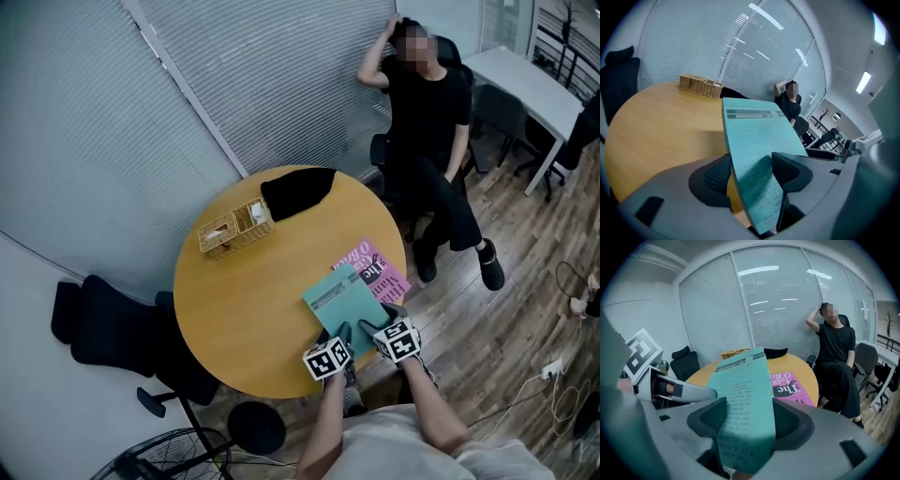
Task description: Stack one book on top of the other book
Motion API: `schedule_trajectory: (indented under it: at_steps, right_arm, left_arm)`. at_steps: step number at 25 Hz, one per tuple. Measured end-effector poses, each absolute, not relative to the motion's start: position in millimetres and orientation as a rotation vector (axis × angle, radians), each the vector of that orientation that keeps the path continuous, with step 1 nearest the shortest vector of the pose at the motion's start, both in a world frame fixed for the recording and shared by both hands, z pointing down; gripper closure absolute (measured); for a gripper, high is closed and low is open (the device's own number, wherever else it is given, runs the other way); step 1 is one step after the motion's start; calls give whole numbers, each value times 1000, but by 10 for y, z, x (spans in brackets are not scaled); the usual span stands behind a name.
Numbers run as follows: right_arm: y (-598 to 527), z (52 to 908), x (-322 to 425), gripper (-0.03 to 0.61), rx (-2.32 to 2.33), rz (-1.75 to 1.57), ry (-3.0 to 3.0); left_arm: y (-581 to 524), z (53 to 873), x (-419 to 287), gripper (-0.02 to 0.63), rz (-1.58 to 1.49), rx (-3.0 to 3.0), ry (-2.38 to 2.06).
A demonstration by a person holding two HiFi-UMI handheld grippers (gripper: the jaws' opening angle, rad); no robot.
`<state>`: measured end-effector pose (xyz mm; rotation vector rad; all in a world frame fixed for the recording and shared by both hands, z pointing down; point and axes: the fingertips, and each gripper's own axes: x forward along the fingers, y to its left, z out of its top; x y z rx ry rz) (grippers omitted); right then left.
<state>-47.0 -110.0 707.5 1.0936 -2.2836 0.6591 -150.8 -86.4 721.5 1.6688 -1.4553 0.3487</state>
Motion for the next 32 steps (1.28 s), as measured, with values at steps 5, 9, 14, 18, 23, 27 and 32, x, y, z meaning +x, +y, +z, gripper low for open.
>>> schedule_trajectory:
  at_steps: [5,9,14,18,23,27,32]
  right_arm:
    - [-1382,7140,-211,267,1062,677,-2292]
    - [-1600,7218,-44,267,1013,677,-2303]
    - [-1899,7400,141,268,943,671,-2296]
    - [-2102,7590,298,268,902,715,-2280]
    - [-2263,7770,386,270,868,783,-2261]
    - [-2305,7933,392,268,871,899,-2236]
    - [-2322,7988,345,268,854,925,-2239]
  left_arm:
    - [-1113,7258,-1245,324,368,1645,-1469]
    - [-1313,7300,-1076,322,383,1613,-1488]
    - [-1585,7496,-882,322,377,1560,-1489]
    - [-1775,7669,-723,322,366,1501,-1516]
    - [-1929,7791,-632,322,391,1475,-1531]
    - [-1993,7901,-633,322,430,1484,-1559]
    - [-2006,7947,-681,322,397,1495,-1604]
